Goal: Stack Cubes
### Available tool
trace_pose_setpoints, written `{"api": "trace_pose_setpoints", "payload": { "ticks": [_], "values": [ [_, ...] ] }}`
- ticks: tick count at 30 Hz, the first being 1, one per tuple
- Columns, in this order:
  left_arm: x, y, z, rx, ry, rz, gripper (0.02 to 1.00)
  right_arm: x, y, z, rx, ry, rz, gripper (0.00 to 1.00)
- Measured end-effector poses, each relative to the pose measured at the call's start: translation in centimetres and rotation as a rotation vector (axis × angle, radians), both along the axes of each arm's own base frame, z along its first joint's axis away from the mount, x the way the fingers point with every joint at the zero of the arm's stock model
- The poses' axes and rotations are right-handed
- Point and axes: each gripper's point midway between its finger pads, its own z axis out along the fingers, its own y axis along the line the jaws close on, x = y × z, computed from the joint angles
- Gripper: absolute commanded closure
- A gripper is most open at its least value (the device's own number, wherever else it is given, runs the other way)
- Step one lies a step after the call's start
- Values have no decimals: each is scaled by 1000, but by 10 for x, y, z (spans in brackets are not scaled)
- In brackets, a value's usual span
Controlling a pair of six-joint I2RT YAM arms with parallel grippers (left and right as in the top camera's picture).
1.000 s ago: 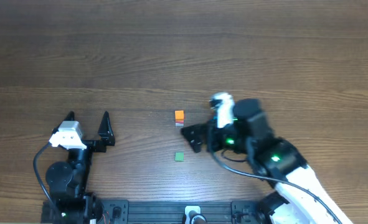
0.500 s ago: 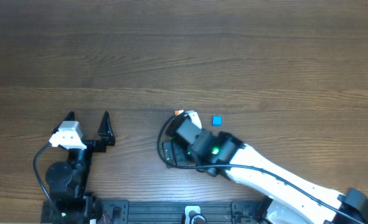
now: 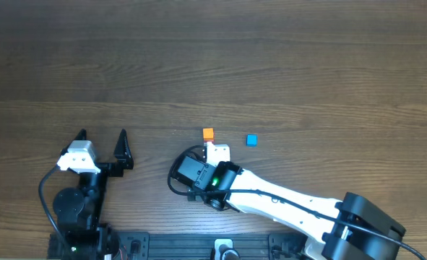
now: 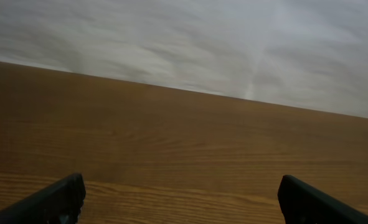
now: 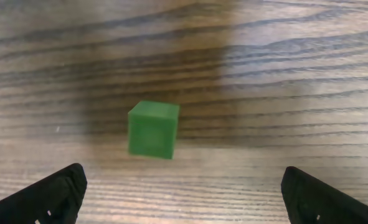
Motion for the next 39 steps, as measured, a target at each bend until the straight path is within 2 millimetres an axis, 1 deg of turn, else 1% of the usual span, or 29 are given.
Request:
{"api": "trace_pose_setpoints", "payload": {
  "ticks": [5,17,23,29,31,39],
  "values": [
    [0,0,0,0,0,0,18,2,1,-4,-13,-23,-30,9],
    [0,0,0,0,0,0,20,7,9,-21,-18,-28,-45,9],
    [0,0,0,0,0,0,18,8,12,-24,-15,-29,-46,60],
    [0,0,0,0,0,0,18,8,12,-25,-16,-28,-47,82],
    [0,0,0,0,0,0,18,8,11,-27,-23,-24,-47,102],
    [0,0,0,0,0,0,18,8,10,-30,-31,-20,-50,275]
  ]
}}
